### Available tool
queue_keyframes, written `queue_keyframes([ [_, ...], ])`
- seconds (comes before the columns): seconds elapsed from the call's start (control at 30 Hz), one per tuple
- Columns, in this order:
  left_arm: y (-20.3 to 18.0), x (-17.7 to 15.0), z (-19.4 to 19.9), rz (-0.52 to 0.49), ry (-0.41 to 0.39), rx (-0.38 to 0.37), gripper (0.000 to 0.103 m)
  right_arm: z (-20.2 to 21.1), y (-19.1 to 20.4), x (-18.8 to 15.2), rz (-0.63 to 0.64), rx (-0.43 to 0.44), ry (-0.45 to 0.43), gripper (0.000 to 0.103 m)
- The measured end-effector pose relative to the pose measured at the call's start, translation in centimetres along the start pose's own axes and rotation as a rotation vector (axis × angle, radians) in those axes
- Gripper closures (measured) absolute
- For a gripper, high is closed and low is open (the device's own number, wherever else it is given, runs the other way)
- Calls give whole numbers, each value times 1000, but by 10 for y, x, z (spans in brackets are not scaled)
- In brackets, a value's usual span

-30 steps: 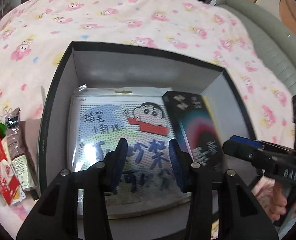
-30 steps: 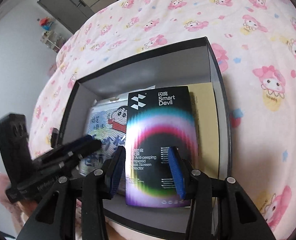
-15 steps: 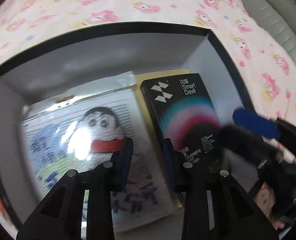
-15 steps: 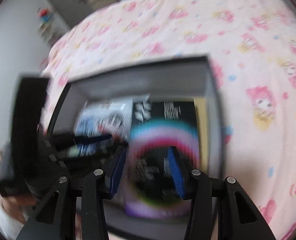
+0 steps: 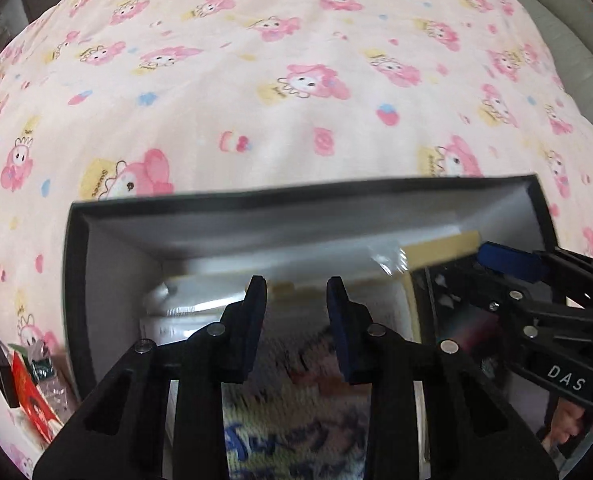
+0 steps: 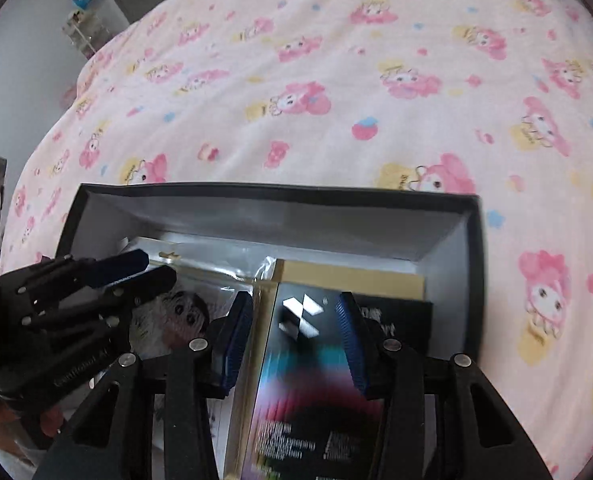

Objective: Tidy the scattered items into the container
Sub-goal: 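Carry the Smart Devil box into the black box beside the package, then press the Smart Devil box down flat and open the left gripper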

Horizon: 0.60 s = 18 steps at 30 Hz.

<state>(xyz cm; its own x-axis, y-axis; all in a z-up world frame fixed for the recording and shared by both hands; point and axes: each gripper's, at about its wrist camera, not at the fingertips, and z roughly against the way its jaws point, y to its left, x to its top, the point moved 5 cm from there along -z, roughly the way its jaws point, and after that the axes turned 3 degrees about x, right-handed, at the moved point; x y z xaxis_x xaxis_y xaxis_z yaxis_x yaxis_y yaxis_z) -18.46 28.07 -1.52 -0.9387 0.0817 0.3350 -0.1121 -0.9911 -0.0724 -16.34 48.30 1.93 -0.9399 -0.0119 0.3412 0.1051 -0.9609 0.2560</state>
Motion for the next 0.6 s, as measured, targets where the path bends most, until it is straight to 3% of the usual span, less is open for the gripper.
queue_keyframes([
  [0.13, -3, -3, -16, 5, 43, -65, 70, -11, -7, 4, -49, 31, 1, 64],
  [0.27, -21, 0, -22, -7, 69, -140, 70, -21, -2, 0, -8, -4, 16, 63],
  [0.5, -10, -5, -4, 27, 13, -139, 68, -15, -2, 0, -16, 0, 12, 64],
  [0.6, 3, -1, 4, 68, -19, -138, 68, -8, -1, 10, -3, 8, -40, 64],
])
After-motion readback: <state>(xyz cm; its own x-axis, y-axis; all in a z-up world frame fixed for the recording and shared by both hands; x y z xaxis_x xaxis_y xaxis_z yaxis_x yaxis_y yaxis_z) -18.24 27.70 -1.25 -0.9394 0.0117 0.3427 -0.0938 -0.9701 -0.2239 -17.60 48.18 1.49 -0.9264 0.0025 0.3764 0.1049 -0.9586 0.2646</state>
